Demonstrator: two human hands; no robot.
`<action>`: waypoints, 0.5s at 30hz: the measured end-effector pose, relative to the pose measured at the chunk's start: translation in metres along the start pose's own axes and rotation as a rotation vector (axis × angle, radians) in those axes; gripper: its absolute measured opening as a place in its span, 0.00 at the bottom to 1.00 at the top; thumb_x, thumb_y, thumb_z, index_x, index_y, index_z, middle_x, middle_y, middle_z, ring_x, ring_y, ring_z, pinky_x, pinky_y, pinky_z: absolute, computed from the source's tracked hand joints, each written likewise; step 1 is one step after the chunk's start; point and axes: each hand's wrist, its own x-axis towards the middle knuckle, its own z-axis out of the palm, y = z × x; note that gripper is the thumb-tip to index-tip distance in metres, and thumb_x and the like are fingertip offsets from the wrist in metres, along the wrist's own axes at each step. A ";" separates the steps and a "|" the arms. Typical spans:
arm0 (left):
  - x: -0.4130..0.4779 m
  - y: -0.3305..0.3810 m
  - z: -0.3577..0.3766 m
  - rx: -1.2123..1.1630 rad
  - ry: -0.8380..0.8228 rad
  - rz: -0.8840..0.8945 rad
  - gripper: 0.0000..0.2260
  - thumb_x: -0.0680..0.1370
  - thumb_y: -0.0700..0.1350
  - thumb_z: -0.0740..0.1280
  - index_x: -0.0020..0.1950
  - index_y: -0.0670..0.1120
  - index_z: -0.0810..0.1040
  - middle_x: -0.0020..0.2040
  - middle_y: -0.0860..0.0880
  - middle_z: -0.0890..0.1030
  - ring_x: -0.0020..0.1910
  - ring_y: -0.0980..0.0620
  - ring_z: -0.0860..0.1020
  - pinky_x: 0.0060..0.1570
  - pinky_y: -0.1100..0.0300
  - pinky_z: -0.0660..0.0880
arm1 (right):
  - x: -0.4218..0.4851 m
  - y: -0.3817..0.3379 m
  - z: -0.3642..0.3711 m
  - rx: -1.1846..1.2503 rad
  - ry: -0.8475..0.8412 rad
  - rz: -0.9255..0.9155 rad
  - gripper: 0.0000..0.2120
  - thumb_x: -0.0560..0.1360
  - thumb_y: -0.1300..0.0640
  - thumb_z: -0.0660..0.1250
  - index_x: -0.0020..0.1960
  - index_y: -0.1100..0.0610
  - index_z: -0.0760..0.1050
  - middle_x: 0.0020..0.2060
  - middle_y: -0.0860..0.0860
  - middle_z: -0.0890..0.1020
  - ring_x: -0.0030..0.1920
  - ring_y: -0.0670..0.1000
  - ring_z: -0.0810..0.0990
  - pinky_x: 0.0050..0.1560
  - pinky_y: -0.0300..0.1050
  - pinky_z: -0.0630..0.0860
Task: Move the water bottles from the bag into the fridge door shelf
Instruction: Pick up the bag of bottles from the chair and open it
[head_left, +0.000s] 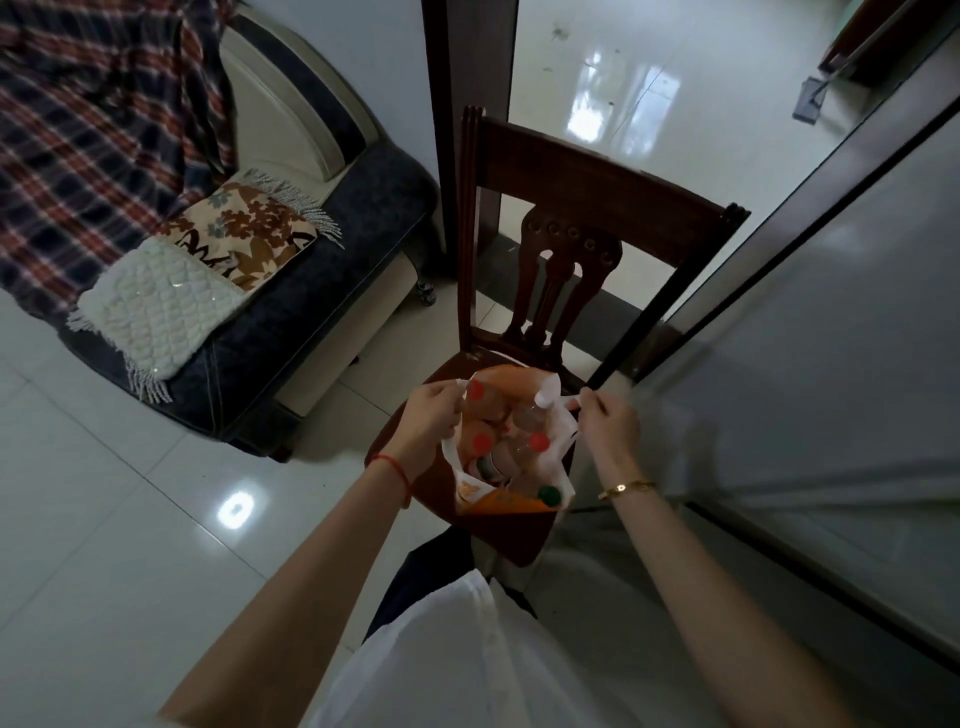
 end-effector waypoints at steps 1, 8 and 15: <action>-0.012 -0.001 -0.001 0.012 0.000 0.005 0.12 0.82 0.44 0.59 0.43 0.47 0.79 0.31 0.50 0.67 0.28 0.56 0.62 0.30 0.63 0.60 | -0.011 0.001 -0.006 0.016 -0.007 -0.013 0.17 0.80 0.56 0.60 0.35 0.59 0.75 0.28 0.54 0.74 0.29 0.48 0.69 0.31 0.40 0.67; -0.093 -0.004 0.003 0.067 0.051 0.057 0.11 0.82 0.43 0.60 0.55 0.42 0.81 0.29 0.50 0.67 0.26 0.57 0.62 0.22 0.69 0.62 | -0.087 0.002 -0.046 0.040 -0.077 -0.094 0.18 0.80 0.54 0.60 0.41 0.68 0.76 0.33 0.63 0.78 0.30 0.52 0.71 0.33 0.45 0.68; -0.158 -0.017 0.007 0.029 0.071 0.036 0.09 0.81 0.41 0.61 0.50 0.39 0.80 0.28 0.49 0.65 0.24 0.56 0.61 0.21 0.68 0.60 | -0.164 -0.008 -0.076 0.087 -0.056 -0.151 0.19 0.80 0.58 0.61 0.30 0.58 0.71 0.31 0.66 0.76 0.30 0.56 0.71 0.34 0.45 0.69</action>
